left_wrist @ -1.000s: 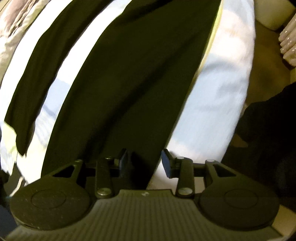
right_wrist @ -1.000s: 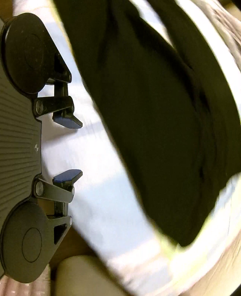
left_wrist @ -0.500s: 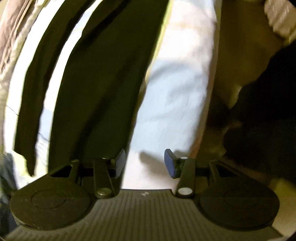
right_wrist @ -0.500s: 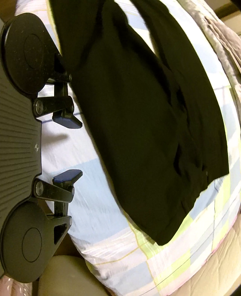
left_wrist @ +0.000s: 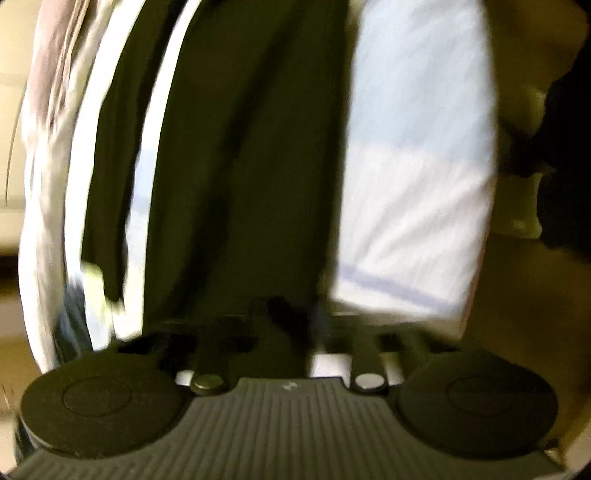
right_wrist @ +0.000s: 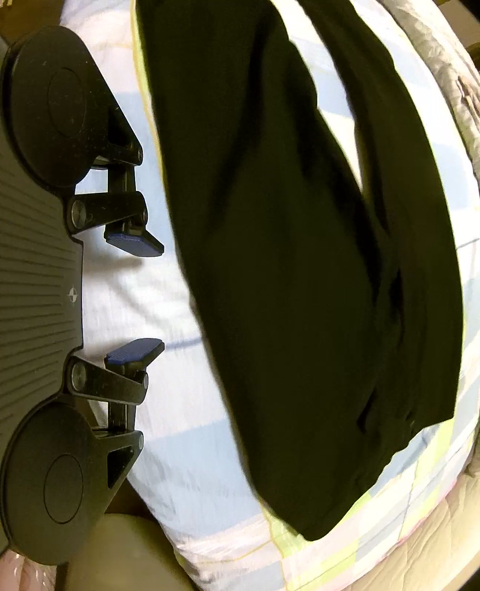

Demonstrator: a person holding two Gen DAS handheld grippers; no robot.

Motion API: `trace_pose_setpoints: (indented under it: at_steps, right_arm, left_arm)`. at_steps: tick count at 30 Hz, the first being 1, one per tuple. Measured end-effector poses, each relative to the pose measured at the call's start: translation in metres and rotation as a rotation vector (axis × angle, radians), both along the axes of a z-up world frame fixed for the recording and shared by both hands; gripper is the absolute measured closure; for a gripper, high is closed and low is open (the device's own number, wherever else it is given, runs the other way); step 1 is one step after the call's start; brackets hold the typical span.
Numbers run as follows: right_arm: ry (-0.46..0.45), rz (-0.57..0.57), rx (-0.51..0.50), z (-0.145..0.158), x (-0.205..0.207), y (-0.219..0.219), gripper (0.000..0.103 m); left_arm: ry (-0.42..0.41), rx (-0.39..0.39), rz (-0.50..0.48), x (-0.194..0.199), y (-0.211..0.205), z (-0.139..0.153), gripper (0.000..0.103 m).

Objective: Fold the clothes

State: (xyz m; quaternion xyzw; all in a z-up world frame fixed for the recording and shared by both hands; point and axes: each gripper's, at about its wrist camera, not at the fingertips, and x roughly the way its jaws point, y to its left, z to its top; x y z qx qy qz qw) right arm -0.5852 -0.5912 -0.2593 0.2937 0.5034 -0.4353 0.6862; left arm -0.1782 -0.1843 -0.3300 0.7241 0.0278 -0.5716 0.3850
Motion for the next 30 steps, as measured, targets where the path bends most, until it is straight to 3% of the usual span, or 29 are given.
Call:
trace_pose_setpoints:
  at_steps: [1, 8, 12, 16, 21, 24, 29, 30]
  right_arm:
    - [0.0, 0.007, -0.003, 0.002, 0.005, 0.001, 0.05]
    - [0.005, 0.036, -0.031, 0.019, 0.03, 0.012, 0.05]
    - [0.008, 0.026, -0.037, 0.03, 0.035, 0.013, 0.05]
    - [0.009, 0.012, -0.055, 0.048, 0.036, 0.016, 0.05]
    - [-0.002, -0.057, -0.063, 0.071, 0.033, 0.022, 0.05]
    - [-0.021, -0.092, -0.089, 0.092, 0.033, 0.03, 0.05]
    - [-0.038, -0.163, -0.137, 0.126, 0.023, 0.043, 0.05]
    - [-0.033, -0.166, -0.148, 0.13, 0.017, 0.042, 0.046]
  left_arm:
    - [-0.005, 0.006, 0.034, 0.003, 0.001, 0.001, 0.102]
    - [0.051, 0.02, 0.026, 0.013, 0.021, 0.014, 0.102]
    - [0.042, 0.084, 0.073, 0.025, 0.023, 0.016, 0.099]
    - [0.057, 0.114, 0.158, 0.045, 0.032, 0.038, 0.098]
    - [0.133, 0.058, 0.311, 0.059, 0.013, 0.08, 0.089]
    - [0.186, 0.01, 0.35, 0.056, -0.013, 0.102, 0.074]
    - [0.253, -0.071, 0.325, 0.031, -0.055, 0.133, 0.053]
    - [0.267, -0.086, 0.318, 0.027, -0.064, 0.138, 0.049]
